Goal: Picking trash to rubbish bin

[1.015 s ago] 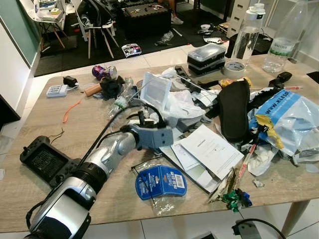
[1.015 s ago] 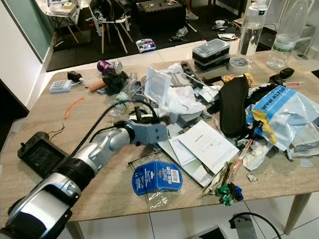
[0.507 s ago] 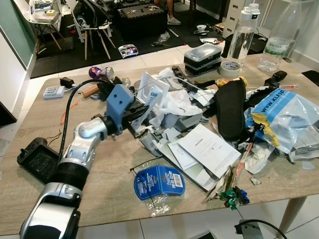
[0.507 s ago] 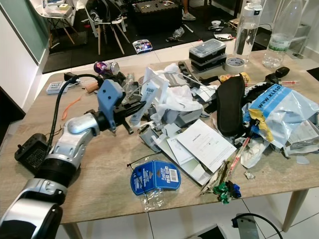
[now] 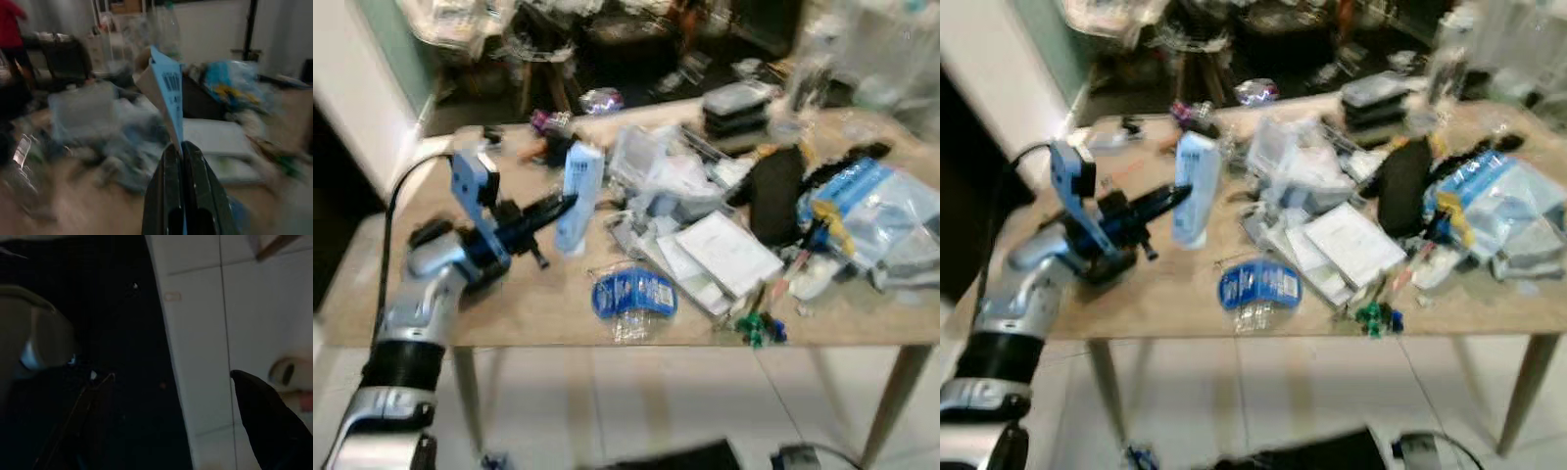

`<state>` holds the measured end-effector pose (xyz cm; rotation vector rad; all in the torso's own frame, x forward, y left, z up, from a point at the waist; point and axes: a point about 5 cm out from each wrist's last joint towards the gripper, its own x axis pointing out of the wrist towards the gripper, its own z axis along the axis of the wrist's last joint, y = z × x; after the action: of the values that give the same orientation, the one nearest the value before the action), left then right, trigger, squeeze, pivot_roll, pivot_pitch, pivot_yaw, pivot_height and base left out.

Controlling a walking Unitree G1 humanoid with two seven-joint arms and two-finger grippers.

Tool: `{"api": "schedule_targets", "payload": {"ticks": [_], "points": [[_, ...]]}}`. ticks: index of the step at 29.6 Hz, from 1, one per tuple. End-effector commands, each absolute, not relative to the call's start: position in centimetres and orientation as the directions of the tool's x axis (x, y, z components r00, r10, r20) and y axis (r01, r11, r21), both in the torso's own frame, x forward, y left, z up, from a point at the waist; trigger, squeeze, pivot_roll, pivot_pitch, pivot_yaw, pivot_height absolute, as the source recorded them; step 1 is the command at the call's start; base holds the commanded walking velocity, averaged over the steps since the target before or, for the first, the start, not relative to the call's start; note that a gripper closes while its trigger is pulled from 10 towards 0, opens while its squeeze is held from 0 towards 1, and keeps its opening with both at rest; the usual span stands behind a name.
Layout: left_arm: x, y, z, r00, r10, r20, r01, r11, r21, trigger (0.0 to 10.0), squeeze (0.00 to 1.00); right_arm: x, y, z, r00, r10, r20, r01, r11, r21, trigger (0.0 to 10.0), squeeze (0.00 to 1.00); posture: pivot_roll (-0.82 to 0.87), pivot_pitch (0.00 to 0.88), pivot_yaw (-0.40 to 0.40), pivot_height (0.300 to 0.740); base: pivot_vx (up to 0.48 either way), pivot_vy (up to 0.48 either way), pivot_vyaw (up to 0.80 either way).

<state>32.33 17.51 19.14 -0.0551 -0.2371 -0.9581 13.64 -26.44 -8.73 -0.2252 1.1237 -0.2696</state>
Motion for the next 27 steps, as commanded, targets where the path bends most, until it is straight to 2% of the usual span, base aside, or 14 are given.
{"api": "schedule_targets", "payload": {"ticks": [1, 6, 10, 11, 12, 13, 15, 16, 18, 20, 22, 25, 26, 27], "points": [[32.0, 17.0, 19.7, 0.502, -0.835, 0.225, 0.846, 0.528, 0.073, 10.0, 0.0, 13.2, -26.1, -9.0, 0.404, -0.32, -0.857, 0.107, 0.947, -0.303, 10.0, 0.0, -0.07, 0.075, 0.084, 0.74, -0.36, 0.0, 0.0], [30.6, 16.5, 17.9, 0.436, -0.882, 0.177, 0.893, 0.449, 0.04, 10.0, 0.0, 13.4, -26.1, -8.8, 0.434, -0.336, -0.836, 0.135, 0.942, -0.309, 10.0, 0.0, -0.06, 0.071, 0.085, 0.74, 0.0, 0.0, 0.0], [30.4, 16.7, 15.9, 0.461, -0.881, 0.107, 0.886, 0.464, -0.005, 10.0, 0.0, 13.7, -26.1, -8.6, 0.476, -0.351, -0.806, 0.198, 0.936, -0.291, 10.0, 0.0, -0.06, 0.073, 0.085, 0.74, 0.0, 0.0, 0.0], [30.6, 17.1, 13.8, 0.508, -0.861, 0.018, 0.862, 0.507, -0.019, 10.0, 0.0, 19.0, -27.4, -5.7, 0.62, -0.371, -0.692, 0.236, 0.929, -0.286, 10.0, 0.0, -0.06, 0.077, 0.088, 0.74, 0.0, 0.0, 0.0], [30.6, 17.5, 12.6, 0.538, -0.842, -0.036, 0.842, 0.539, -0.031, 10.0, 0.0, 21.3, -28.0, -4.1, 0.681, -0.381, -0.626, 0.256, 0.924, -0.284, 10.0, 0.0, -0.06, 0.082, 0.091, 0.74, 0.0, 0.0, 0.0], [30.6, 17.5, 12.6, 0.538, -0.842, -0.036, 0.842, 0.539, -0.031, 10.0, 0.0, 21.3, -28.0, -4.1, 0.681, -0.381, -0.626, 0.256, 0.924, -0.284, 10.0, 0.0, -0.06, 0.082, 0.091, 0.74, 0.0, 0.0, 0.0], [30.6, 18.5, 10.1, 0.602, -0.788, -0.132, 0.788, 0.612, -0.063, 10.0, 0.0, 24.7, -28.6, -1.1, 0.775, -0.392, -0.497, 0.295, 0.918, -0.264, 10.0, 0.0, -0.06, 0.085, 0.094, 0.74, 0.0, 0.0, 0.0], [30.6, 18.5, 10.1, 0.602, -0.788, -0.132, 0.788, 0.612, -0.063, 10.0, 0.0, 24.7, -28.6, -1.1, 0.775, -0.392, -0.497, 0.295, 0.918, -0.264, 10.0, 0.0, -0.06, 0.085, 0.094, 0.74, 0.0, 0.0, 0.0], [30.2, 19.9, 6.8, 0.683, -0.679, -0.27, 0.68, 0.726, -0.105, 10.0, 0.0, 29.1, -29.1, 3.9, 0.878, -0.383, -0.289, 0.334, 0.92, -0.205, 10.0, 0.0, -0.06, 0.091, 0.097, 0.74, 0.0, 0.0, 0.0], [29.4, 20.8, 4.5, 0.708, -0.585, -0.395, 0.609, 0.789, -0.078, 10.0, 0.0, 31.7, -29.1, 7.9, 0.91, -0.382, -0.158, 0.362, 0.921, -0.145, 10.0, 0.0, -0.07, 0.103, 0.106, 0.74, 0.0, 0.0, 0.0], [29.4, 20.8, 4.5, 0.708, -0.585, -0.395, 0.609, 0.789, -0.078, 10.0, 0.0, 31.7, -29.1, 7.9, 0.91, -0.382, -0.158, 0.362, 0.921, -0.145, 10.0, 0.0, -0.07, 0.103, 0.106, 0.74, 0.0, 0.0, 0.0], [26.8, 22.1, 0.4, 0.693, -0.45, -0.564, 0.502, 0.862, -0.071, 10.0, 0.0, 35.9, -27.9, 18.5, 0.937, -0.316, 0.147, 0.331, 0.939, -0.092, 10.0, 0.0, -0.07, 0.108, 0.11, 0.74, 0.0, 0.0, 0.0], [26.8, 22.1, 0.4, 0.693, -0.45, -0.564, 0.502, 0.862, -0.071, 10.0, 0.0, 35.9, -27.9, 18.5, 0.937, -0.316, 0.147, 0.331, 0.939, -0.092, 10.0, 0.0, -0.07, 0.108, 0.11, 0.74, 0.0, 0.0, 0.0], [25.0, 22.6, -1.6, 0.663, -0.388, -0.641, 0.449, 0.89, -0.074, 10.0, 0.0, 36.8, -26.3, 24.5, 0.919, -0.254, 0.303, 0.286, 0.956, -0.068, 10.0, 0.0, -0.07, 0.108, 0.11, 0.74, 0.0, 0.0, 0.0]]}}
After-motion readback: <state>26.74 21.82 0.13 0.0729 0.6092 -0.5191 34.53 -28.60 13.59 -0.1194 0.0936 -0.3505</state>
